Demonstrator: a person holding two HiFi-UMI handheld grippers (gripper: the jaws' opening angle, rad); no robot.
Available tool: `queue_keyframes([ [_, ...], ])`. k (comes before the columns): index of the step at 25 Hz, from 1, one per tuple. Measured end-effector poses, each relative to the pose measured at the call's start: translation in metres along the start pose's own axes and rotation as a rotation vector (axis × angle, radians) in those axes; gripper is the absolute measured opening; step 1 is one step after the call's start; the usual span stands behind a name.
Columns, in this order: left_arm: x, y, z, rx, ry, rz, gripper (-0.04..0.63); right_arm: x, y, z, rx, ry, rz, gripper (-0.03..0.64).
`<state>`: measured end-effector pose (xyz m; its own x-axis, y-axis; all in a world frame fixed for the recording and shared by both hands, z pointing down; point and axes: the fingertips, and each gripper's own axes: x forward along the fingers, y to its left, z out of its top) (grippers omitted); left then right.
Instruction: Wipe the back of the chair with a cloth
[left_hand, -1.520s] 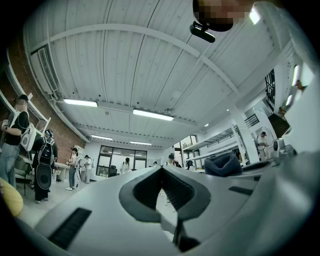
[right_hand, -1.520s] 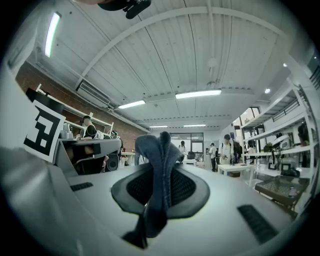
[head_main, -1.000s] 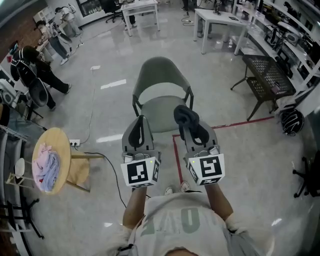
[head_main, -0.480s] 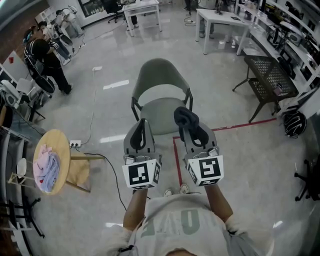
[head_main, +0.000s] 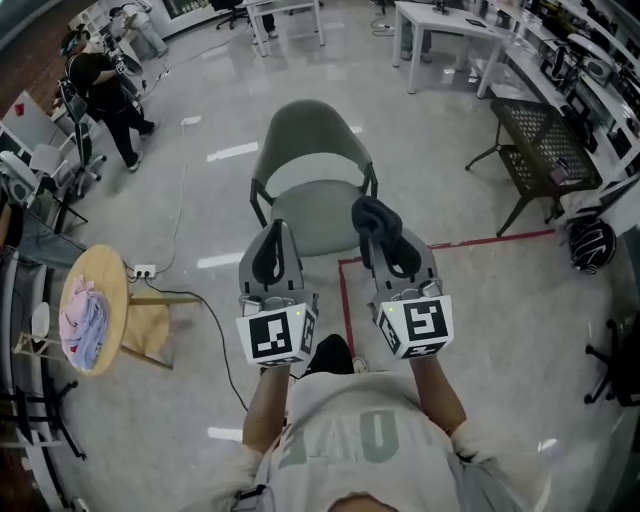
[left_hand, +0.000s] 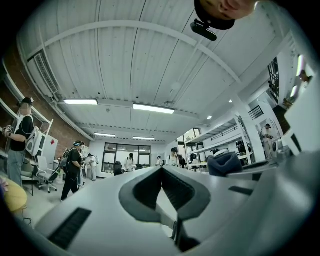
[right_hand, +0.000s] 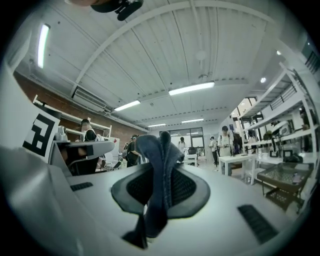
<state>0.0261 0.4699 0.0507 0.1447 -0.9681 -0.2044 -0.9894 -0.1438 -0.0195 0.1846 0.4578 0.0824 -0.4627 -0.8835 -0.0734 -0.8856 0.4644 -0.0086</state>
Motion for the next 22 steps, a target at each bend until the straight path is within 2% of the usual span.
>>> queue_keyframes([
  [3, 0.006, 0.004, -0.004, -0.002, 0.008, 0.020, 0.015, 0.006, -0.006, -0.007, 0.052, 0.023, 0.017, 0.060],
  [8, 0.026, 0.022, -0.011, -0.038, -0.007, 0.063, 0.015, 0.024, -0.016, -0.013, 0.067, 0.021, 0.040, 0.060],
  [12, 0.054, 0.036, -0.028, -0.038, -0.018, 0.060, 0.015, 0.051, -0.029, -0.026, 0.065, 0.015, 0.023, 0.060],
  [17, 0.117, 0.054, -0.049, -0.033, -0.016, 0.030, 0.015, 0.109, -0.043, -0.038, 0.081, 0.021, 0.024, 0.060],
  [22, 0.203, 0.089, -0.053, -0.025, -0.028, -0.006, 0.015, 0.201, -0.055, -0.030, 0.055, 0.015, 0.015, 0.060],
])
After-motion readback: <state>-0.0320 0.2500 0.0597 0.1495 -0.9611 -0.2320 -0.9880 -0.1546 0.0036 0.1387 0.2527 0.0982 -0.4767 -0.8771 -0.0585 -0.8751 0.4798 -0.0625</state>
